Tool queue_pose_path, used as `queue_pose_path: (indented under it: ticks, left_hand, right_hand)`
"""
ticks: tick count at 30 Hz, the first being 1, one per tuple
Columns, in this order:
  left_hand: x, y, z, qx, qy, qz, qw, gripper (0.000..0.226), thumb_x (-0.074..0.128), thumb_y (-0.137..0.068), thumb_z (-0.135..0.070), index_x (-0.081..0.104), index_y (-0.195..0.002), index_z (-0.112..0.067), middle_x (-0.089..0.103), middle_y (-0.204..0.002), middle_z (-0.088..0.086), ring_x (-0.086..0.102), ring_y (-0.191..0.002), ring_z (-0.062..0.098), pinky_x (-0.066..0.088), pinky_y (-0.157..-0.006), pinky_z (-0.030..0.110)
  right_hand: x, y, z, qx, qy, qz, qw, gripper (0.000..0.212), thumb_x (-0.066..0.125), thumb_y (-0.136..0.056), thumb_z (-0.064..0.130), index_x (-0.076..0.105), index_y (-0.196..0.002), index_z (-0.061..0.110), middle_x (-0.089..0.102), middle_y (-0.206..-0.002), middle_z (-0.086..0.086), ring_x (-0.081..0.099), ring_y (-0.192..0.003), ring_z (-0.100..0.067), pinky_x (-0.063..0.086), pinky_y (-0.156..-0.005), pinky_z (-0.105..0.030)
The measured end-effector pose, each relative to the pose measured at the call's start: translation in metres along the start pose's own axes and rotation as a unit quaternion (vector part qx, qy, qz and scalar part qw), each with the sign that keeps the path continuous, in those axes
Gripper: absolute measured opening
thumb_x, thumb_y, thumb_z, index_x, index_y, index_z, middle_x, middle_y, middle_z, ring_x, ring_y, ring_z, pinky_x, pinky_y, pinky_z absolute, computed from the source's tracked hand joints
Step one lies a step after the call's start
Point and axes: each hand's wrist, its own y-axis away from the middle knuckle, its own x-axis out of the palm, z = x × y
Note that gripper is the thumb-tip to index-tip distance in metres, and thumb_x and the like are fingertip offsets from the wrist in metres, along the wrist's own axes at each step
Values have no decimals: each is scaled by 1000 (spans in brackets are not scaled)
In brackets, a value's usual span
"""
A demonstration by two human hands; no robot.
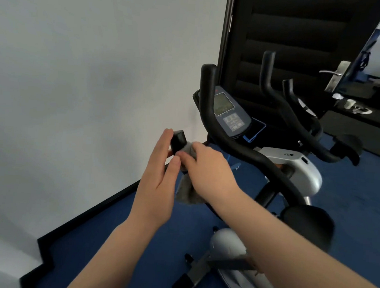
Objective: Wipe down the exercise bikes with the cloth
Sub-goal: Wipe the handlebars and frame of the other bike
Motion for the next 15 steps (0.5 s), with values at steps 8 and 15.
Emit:
queue_pose_path:
  ticks: [8,15]
  left_hand:
    - [20,16,1,123,-140,-60,981,48,31,-99,-26,34,-146,-16,26,-157,-4,17,-146,6,19,-119,29]
    - [49,34,7,118,-215,-17,969,47,27,-100,-31,40,-143,-17,32,-154,-4,12,-147,8,22,-117,45]
  right_hand:
    - [8,41,-31,-106,134,-87,981,24,43,-97,36,49,-98,13,55,-87,-1,55,-76,-20,37,-61,-30]
    - [-31,71,-70,-133,219,39,966,29,45,-93,46,50,-104,20,61,-96,2,58,-84,-20,38,-64,-32]
